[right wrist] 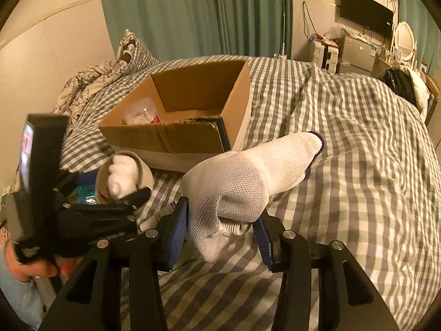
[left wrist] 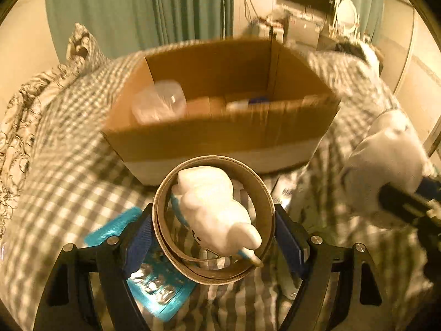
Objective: Organize objects
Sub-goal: 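Grasp the tape roll with figurine with the left tool while the right tool holds the sock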
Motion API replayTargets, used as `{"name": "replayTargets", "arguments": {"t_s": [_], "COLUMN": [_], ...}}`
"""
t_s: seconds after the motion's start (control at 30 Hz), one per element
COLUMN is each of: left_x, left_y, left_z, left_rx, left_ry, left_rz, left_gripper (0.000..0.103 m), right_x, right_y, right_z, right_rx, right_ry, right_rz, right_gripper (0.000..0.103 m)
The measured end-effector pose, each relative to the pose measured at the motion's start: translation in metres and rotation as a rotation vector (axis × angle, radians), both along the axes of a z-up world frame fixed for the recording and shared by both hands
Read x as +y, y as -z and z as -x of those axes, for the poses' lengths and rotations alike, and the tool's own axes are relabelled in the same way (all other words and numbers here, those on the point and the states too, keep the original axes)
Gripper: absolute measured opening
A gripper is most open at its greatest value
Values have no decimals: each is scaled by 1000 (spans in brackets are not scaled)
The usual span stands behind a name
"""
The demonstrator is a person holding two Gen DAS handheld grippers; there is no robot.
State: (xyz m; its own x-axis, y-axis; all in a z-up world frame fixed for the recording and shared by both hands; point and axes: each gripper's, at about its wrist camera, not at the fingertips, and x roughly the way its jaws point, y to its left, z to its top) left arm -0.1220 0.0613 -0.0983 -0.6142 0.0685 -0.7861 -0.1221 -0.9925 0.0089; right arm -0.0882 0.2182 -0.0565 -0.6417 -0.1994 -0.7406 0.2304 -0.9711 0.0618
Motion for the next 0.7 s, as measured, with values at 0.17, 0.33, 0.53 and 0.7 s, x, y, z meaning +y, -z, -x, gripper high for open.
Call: {"name": "replayTargets", "arguments": {"t_s": [0.17,0.33,0.53,0.7], "left_x": [-14,-15,-36,-17], "left_y": [-35,-4,-12,5], "left_z": [-8,-1,-10,1], "left_rx": [41,-28,80,27], "left_ry": [43,-2,55,86], "left_rz": [-128,25,-171,-34], "left_gripper": [83,82,82,82], "right_x": [-3,-5,-8,-15], "right_y": [-18,-32,-37,-30], "right_z": [-17,-29,-36,-33], "right_rx": [48,76,88,69], "right_ry": [-3,4,2,-14], "right_rz": [-17,-24,-45,-45], "right_gripper": [45,45,45,45]}}
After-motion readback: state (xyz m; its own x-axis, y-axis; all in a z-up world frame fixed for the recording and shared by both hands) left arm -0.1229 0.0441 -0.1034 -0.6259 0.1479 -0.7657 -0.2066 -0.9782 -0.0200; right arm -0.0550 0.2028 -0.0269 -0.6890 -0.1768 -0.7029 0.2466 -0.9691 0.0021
